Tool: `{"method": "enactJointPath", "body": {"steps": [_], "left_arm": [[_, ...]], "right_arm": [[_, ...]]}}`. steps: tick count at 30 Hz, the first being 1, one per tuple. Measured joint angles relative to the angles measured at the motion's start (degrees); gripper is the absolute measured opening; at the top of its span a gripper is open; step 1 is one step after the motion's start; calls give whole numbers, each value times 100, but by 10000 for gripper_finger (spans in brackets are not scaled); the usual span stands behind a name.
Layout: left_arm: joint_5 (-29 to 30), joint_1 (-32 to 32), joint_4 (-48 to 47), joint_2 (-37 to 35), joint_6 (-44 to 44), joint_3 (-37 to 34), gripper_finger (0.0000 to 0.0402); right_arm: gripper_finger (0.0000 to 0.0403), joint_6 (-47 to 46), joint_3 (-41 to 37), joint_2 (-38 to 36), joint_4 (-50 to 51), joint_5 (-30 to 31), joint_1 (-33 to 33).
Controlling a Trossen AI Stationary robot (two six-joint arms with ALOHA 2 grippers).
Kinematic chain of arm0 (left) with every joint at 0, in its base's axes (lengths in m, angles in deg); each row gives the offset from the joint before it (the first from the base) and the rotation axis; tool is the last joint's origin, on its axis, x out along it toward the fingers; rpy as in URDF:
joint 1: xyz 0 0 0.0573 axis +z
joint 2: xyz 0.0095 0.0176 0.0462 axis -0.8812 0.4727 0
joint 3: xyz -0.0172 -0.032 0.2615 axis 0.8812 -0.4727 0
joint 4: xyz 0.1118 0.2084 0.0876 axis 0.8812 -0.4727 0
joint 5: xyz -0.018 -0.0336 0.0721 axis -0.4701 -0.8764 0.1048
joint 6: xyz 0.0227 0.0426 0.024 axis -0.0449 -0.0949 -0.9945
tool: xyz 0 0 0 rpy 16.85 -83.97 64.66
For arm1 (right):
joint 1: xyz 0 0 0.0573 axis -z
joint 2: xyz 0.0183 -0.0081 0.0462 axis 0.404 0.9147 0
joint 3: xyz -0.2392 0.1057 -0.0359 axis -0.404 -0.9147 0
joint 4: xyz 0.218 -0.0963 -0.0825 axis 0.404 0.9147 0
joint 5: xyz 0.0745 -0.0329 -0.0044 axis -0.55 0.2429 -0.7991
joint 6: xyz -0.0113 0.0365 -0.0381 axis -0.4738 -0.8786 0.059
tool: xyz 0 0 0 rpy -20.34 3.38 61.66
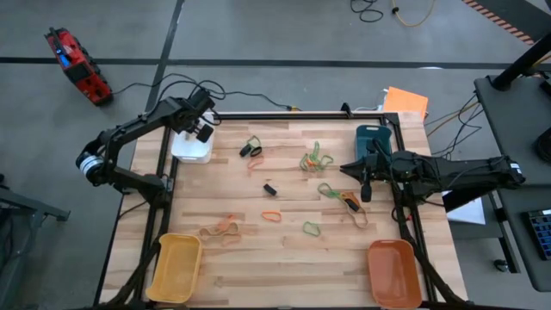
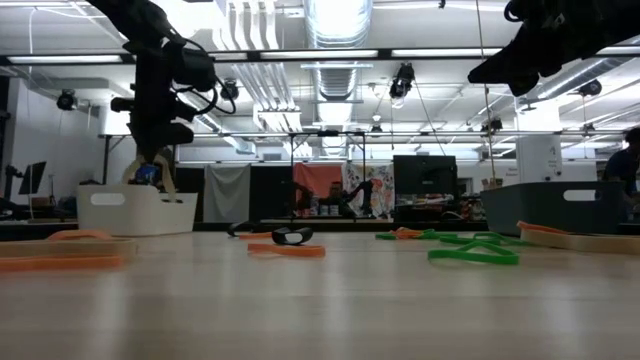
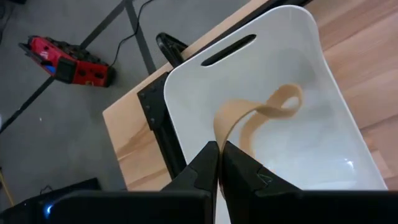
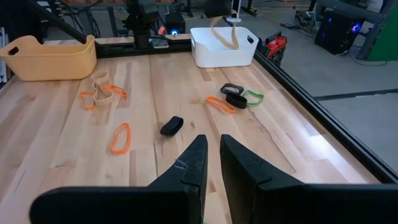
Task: Sort rubber bands into baskets
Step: Put the brown rubber band into the white bin, then put the black rubber band into the orange bin
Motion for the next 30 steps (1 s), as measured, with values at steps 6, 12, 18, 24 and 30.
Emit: {"method": "enactJointPath", "body": {"steps": [6, 12, 18, 24, 30], "left_arm": [[210, 31, 39, 0, 102, -4, 0], [330, 31, 45, 0, 146, -4, 10], [367, 31, 48, 0, 149, -4, 35], [454, 31, 69, 0, 175, -4, 57], [459, 31, 86, 0, 197, -4, 75]], "right_arm": [[36, 0, -8, 0, -4, -1, 0], [36, 0, -8, 0, -4, -2, 0], [36, 2, -8, 0, -4, -2, 0], [36, 2, -8, 0, -4, 0, 0], [36, 2, -15, 0, -4, 0, 0]]}}
